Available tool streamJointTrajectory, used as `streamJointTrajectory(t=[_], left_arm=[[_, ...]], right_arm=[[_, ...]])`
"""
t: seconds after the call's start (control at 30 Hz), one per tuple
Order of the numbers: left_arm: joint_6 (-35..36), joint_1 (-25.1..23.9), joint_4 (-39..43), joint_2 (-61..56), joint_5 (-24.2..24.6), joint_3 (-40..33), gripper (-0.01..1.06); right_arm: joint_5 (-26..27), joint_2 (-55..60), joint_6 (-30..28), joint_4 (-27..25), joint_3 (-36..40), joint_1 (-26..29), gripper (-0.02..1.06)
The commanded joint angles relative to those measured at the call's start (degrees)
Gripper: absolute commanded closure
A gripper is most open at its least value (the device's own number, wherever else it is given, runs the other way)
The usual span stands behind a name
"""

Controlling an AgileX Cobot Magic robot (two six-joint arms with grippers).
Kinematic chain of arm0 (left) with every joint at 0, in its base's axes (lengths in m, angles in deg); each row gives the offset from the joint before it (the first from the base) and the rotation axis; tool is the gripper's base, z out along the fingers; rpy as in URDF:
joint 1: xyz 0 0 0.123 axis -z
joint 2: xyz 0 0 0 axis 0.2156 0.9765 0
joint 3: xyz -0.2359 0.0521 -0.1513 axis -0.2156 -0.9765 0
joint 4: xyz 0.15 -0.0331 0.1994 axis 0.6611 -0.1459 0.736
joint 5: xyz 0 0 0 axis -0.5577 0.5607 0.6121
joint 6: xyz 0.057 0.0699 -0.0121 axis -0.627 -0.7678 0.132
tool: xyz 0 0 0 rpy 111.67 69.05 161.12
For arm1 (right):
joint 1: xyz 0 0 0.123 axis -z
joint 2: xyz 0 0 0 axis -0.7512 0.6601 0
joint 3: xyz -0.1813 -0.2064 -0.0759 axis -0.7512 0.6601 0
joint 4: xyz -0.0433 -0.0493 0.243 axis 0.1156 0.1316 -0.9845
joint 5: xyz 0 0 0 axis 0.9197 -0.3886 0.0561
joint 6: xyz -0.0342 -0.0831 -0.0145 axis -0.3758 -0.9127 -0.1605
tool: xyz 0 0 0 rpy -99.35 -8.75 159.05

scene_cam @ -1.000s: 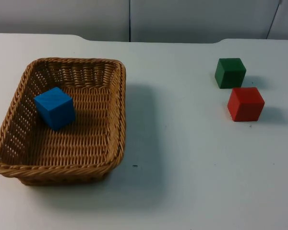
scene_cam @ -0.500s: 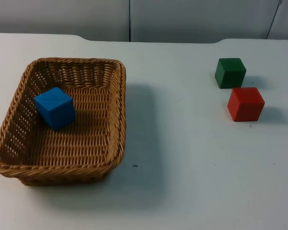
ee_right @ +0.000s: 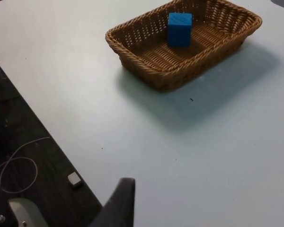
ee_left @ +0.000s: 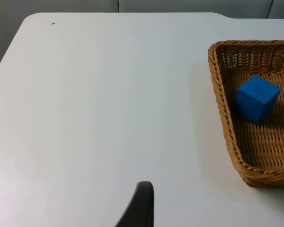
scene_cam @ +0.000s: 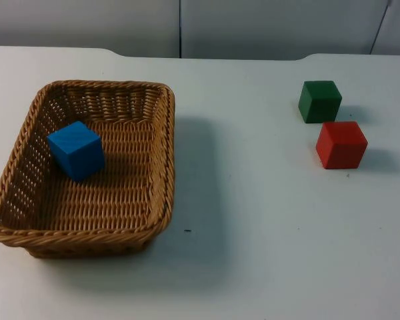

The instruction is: Pick up the basket with the left hand and place the blue cube into the basket with the right hand.

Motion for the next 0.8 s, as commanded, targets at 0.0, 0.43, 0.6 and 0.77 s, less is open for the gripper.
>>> streamJointTrajectory(t=[0.0, 0.43, 0.6, 0.77], left_arm=[[0.20, 0.01, -0.47, -0.23, -0.65, -0.15, 0.23], [0.20, 0.01, -0.47, -0.23, -0.65, -0.15, 0.23], [0.20, 0.01, -0.47, -0.23, -0.65, -0.15, 0.23], [0.20, 0.01, -0.47, -0.23, -0.65, -0.15, 0.23]], right_arm=[[0.74, -0.16, 0.20, 0.40, 0.29, -0.17, 0.08], [0.74, -0.16, 0.20, 0.40, 0.29, -0.17, 0.00], [0.74, -0.16, 0.33, 0.40, 0.29, -0.17, 0.00], [0.74, -0.16, 0.33, 0.40, 0.29, -0.17, 0.00]])
